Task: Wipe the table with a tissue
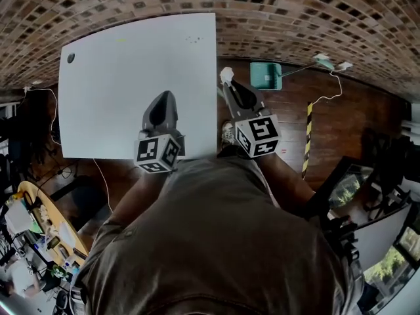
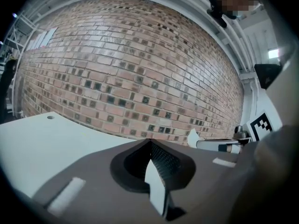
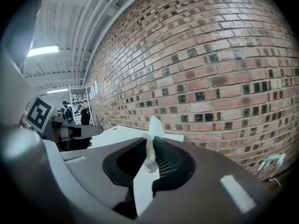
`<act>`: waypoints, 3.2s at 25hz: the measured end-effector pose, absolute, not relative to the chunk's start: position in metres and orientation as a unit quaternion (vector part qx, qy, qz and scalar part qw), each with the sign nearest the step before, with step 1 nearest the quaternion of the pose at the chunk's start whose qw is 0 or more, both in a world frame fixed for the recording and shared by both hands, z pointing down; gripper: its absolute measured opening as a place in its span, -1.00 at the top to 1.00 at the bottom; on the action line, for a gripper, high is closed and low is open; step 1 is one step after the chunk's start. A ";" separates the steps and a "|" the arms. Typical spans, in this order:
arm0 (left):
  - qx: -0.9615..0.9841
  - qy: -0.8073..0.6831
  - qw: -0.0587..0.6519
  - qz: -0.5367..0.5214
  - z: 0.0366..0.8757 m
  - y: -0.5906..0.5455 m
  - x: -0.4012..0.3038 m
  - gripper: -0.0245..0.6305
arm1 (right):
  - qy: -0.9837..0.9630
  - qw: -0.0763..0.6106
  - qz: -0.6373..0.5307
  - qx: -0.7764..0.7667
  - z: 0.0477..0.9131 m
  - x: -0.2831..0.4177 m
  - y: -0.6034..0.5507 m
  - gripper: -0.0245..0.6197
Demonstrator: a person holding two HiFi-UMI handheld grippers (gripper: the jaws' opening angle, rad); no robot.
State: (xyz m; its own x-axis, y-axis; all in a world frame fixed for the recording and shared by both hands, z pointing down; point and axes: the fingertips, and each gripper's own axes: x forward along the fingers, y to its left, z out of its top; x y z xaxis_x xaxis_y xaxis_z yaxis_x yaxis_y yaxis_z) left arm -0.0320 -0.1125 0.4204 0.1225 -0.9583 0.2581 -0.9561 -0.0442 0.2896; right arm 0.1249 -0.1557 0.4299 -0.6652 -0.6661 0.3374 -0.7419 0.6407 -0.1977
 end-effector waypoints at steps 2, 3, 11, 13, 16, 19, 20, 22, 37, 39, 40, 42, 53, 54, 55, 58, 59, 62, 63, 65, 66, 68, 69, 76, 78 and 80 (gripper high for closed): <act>0.731 -0.653 0.198 -0.006 0.422 -0.120 -0.037 0.92 | -0.895 0.123 0.159 0.399 0.432 0.119 -0.162 0.73; 0.735 -0.649 0.198 -0.007 0.423 -0.125 -0.039 0.92 | -0.893 0.125 0.157 0.403 0.432 0.117 -0.166 0.73; 0.722 -0.657 0.216 -0.003 0.441 -0.152 -0.061 0.92 | -0.895 0.153 0.145 0.392 0.445 0.099 -0.205 0.73; 0.717 -0.661 0.223 -0.002 0.447 -0.160 -0.061 0.92 | -0.898 0.165 0.147 0.380 0.455 0.097 -0.214 0.73; 0.712 -0.663 0.230 -0.001 0.455 -0.172 -0.059 0.92 | -0.903 0.186 0.143 0.360 0.470 0.094 -0.231 0.73; 0.708 -0.666 0.233 0.019 0.467 -0.183 -0.058 0.92 | -0.904 0.203 0.142 0.349 0.488 0.093 -0.252 0.73; 0.707 -0.667 0.234 0.024 0.472 -0.185 -0.059 0.92 | -0.904 0.209 0.142 0.346 0.495 0.093 -0.259 0.73; 0.703 -0.669 0.240 0.032 0.481 -0.190 -0.059 0.92 | -0.902 0.222 0.143 0.341 0.510 0.092 -0.272 0.73; 0.693 -0.665 0.271 0.062 0.523 -0.212 -0.064 0.92 | -0.887 0.315 0.165 0.295 0.591 0.064 -0.328 0.73; 0.695 -0.662 0.274 0.066 0.525 -0.214 -0.064 0.92 | -0.884 0.328 0.167 0.288 0.596 0.063 -0.333 0.73; 0.695 -0.661 0.275 0.067 0.525 -0.215 -0.065 0.92 | -0.883 0.334 0.167 0.285 0.598 0.062 -0.337 0.73; 0.695 -0.660 0.277 0.067 0.526 -0.217 -0.066 0.92 | -0.879 0.347 0.164 0.281 0.602 0.060 -0.346 0.73; 0.684 -0.667 0.288 0.057 0.529 -0.212 -0.079 0.92 | -0.865 0.403 0.150 0.259 0.606 0.051 -0.351 0.73; 0.683 -0.669 0.289 0.056 0.529 -0.211 -0.080 0.92 | -0.864 0.406 0.149 0.256 0.606 0.049 -0.350 0.73; 0.682 -0.670 0.289 0.054 0.529 -0.210 -0.081 0.92 | -0.864 0.408 0.148 0.254 0.607 0.048 -0.350 0.73; 0.679 -0.674 0.287 0.049 0.528 -0.209 -0.083 0.92 | -0.864 0.416 0.145 0.246 0.607 0.044 -0.350 0.73; 0.678 -0.675 0.287 0.048 0.528 -0.209 -0.083 0.92 | -0.863 0.419 0.144 0.244 0.607 0.043 -0.349 0.73; 0.675 -0.678 0.287 0.042 0.528 -0.207 -0.085 0.92 | -0.860 0.426 0.147 0.239 0.608 0.041 -0.349 0.73; 0.674 -0.679 0.287 0.040 0.527 -0.205 -0.086 0.92 | -0.860 0.427 0.148 0.237 0.608 0.040 -0.348 0.73; 0.672 -0.681 0.288 0.038 0.527 -0.203 -0.087 0.92 | -0.860 0.430 0.150 0.232 0.609 0.037 -0.347 0.73; 0.672 -0.682 0.288 0.037 0.527 -0.203 -0.087 0.92 | -0.860 0.431 0.149 0.230 0.609 0.035 -0.346 0.73; 0.670 -0.684 0.287 0.035 0.526 -0.202 -0.089 0.92 | -0.860 0.432 0.149 0.226 0.608 0.031 -0.345 0.73; 0.669 -0.685 0.287 0.034 0.526 -0.201 -0.090 0.92 | -0.861 0.432 0.149 0.224 0.608 0.029 -0.345 0.73; 0.660 -0.693 0.288 0.030 0.528 -0.197 -0.096 0.92 | -0.864 0.431 0.148 0.212 0.609 0.016 -0.337 0.73; 0.658 -0.695 0.288 0.030 0.528 -0.194 -0.098 0.92 | -0.865 0.430 0.148 0.211 0.608 0.013 -0.334 0.73; 0.656 -0.696 0.290 0.031 0.529 -0.192 -0.098 0.92 | -0.866 0.428 0.149 0.211 0.608 0.011 -0.333 0.73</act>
